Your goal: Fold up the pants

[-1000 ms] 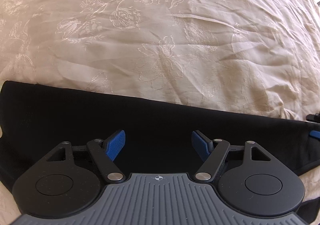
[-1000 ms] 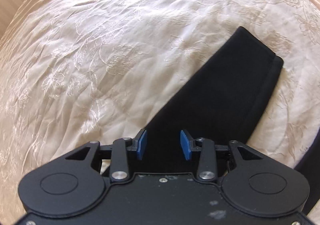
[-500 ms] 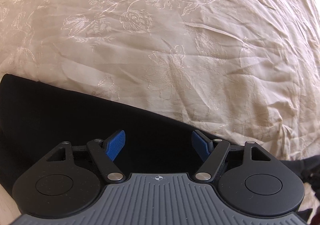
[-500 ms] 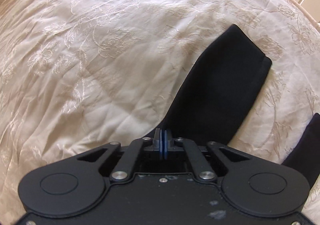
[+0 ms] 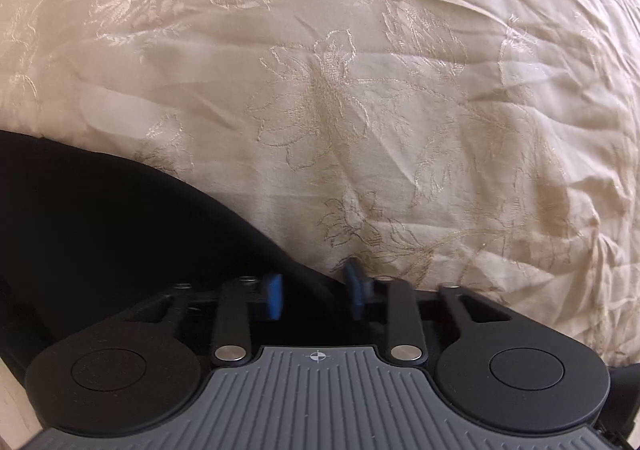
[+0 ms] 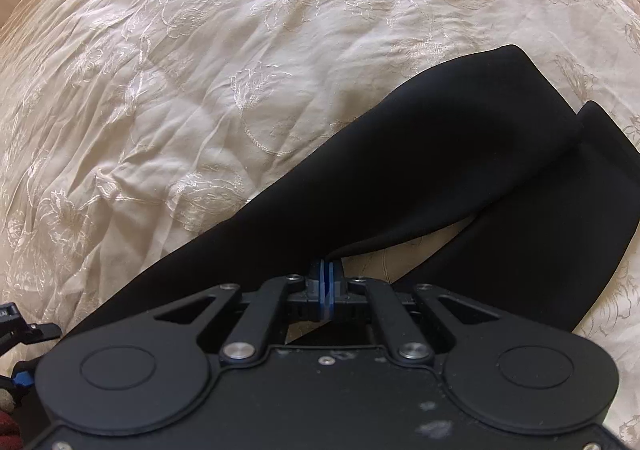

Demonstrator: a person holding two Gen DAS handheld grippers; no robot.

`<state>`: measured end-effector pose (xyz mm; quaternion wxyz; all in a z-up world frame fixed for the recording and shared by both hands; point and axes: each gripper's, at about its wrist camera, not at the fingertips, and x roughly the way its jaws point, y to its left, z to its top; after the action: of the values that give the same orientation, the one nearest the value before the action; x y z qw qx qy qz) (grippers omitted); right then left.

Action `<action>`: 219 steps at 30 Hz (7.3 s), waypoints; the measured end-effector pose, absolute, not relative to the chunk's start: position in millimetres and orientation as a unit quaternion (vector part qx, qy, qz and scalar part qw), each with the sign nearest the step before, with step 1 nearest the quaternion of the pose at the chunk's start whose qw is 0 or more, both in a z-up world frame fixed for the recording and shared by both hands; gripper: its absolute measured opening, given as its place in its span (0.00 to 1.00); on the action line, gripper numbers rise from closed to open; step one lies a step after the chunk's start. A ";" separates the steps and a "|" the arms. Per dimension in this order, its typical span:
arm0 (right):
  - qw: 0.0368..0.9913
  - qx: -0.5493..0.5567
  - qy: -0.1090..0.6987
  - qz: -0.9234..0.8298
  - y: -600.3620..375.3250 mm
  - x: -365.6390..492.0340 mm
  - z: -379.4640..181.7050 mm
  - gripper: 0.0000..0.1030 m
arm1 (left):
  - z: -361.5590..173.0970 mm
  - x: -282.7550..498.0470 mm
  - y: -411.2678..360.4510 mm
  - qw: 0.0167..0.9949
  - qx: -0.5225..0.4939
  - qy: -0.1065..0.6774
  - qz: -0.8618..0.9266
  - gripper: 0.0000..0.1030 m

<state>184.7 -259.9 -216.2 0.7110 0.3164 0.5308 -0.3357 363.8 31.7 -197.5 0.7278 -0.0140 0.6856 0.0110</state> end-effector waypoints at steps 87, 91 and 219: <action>0.769 0.272 0.474 -0.332 -403.9 -24.9 -202.9 0.06 | -158.6 108.7 62.6 0.800 -0.012 0.598 0.042 0.22; 0.766 0.278 0.478 -0.327 -406.1 -23.1 -203.3 0.10 | -140.8 98.4 66.7 0.806 -0.013 0.591 0.035 0.22; 0.840 0.123 0.522 0.085 3.8 245.2 -151.0 0.35 | -198.4 199.3 230.1 0.749 0.009 0.651 -0.125 0.24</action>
<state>245.2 3.8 -151.0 0.8396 0.1228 0.5222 0.0852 199.3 230.1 -198.4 0.7487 0.0094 0.6509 -0.1253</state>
